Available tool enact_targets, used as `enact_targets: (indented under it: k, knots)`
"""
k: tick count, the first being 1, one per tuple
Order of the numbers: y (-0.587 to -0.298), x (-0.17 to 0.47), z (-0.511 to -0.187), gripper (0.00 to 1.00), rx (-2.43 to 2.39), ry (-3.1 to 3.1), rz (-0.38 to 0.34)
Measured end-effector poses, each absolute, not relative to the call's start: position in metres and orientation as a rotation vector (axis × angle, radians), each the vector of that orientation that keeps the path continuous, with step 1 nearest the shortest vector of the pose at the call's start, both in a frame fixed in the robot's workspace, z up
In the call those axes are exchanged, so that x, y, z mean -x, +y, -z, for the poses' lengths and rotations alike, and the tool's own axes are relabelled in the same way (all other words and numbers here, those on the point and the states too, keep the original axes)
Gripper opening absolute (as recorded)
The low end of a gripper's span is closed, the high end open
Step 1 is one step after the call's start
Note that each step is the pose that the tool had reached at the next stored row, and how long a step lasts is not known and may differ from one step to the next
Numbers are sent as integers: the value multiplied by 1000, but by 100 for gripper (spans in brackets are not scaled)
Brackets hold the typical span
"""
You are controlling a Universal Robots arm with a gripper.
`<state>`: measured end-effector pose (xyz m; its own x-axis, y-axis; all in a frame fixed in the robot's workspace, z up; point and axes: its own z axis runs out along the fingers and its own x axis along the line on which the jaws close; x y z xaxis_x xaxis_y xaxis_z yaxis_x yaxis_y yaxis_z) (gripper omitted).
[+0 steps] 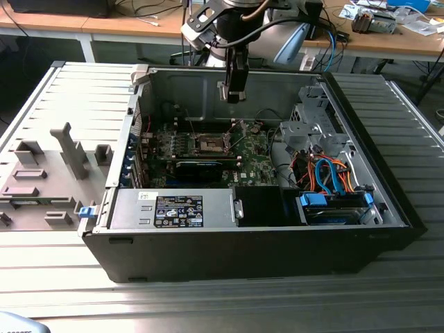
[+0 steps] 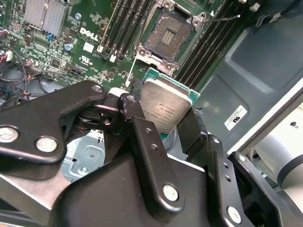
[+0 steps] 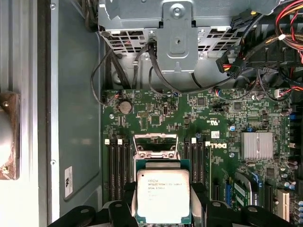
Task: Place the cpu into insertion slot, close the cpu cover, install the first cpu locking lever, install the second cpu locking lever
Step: 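Place the cpu into insertion slot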
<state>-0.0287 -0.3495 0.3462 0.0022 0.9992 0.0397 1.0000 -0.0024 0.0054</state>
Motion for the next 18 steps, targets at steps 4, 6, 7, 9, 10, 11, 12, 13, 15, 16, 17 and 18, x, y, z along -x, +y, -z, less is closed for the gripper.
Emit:
enact_targets:
  k: [4, 6, 7, 9, 10, 11, 12, 13, 15, 16, 17, 18]
  knots:
    - [-350, 29, -345, 55, 2207, -2202, 50]
    - [-350, 29, -345, 55, 2207, -2202, 50]
    - [-350, 29, -344, 55, 2207, -2201, 50]
    - [-350, 29, -344, 55, 2207, -2201, 50]
    - [-350, 29, -343, 55, 2207, -2202, 50]
    - [-350, 29, -343, 55, 2207, -2202, 50]
    - [-350, 29, -343, 55, 2207, -2202, 50]
    - [-351, 29, -343, 55, 2207, -2202, 50]
    - [-351, 29, -342, 55, 2207, -2201, 50]
    - [-351, 29, -342, 55, 2207, -2201, 50]
    - [-351, 29, -342, 55, 2207, -2201, 50]
    - [-351, 29, -342, 55, 2207, -2202, 50]
